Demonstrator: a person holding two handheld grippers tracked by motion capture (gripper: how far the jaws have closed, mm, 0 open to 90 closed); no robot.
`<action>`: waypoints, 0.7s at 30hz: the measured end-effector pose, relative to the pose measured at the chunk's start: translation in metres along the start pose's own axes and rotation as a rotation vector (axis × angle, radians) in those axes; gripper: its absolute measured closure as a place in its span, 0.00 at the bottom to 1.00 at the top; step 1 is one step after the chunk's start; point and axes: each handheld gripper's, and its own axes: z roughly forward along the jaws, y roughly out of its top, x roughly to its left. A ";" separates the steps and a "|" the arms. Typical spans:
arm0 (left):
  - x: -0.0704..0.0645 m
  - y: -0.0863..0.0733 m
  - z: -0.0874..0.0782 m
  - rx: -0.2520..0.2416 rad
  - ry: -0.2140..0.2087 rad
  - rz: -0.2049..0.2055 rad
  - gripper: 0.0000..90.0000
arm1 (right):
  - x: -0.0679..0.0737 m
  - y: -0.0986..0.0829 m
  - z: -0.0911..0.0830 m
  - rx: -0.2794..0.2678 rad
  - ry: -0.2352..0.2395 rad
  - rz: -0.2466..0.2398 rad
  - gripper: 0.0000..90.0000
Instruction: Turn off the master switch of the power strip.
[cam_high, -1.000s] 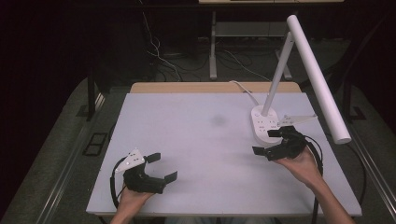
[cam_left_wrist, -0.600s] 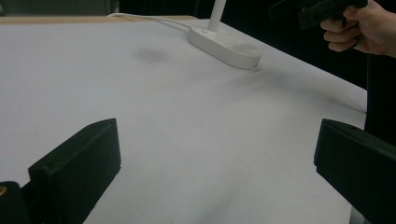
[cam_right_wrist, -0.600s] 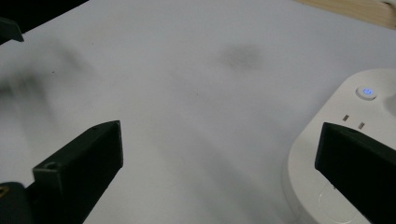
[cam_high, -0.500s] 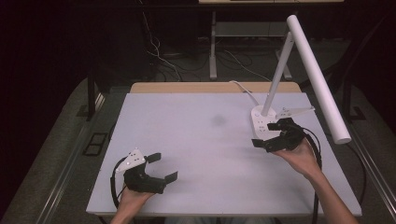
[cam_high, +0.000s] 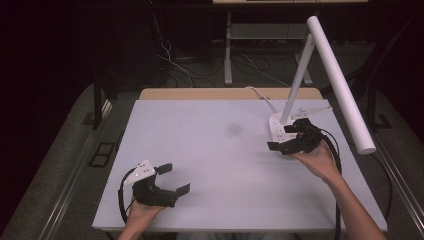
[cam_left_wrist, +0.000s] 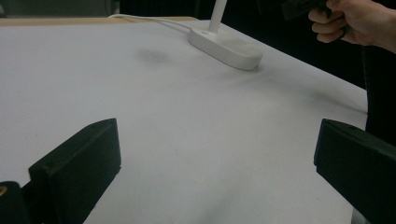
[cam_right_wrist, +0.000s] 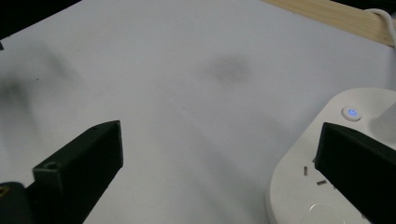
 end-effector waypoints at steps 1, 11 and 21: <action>0.000 0.000 0.000 -0.002 -0.001 0.003 0.00 | 0.000 0.001 0.001 0.000 -0.003 -0.002 0.00; 0.000 0.000 0.001 0.003 -0.005 0.004 0.00 | -0.006 0.012 0.010 0.028 -0.027 -0.022 0.00; 0.001 0.000 0.000 0.006 -0.005 0.009 0.00 | -0.014 0.019 0.013 0.041 -0.057 -0.049 0.19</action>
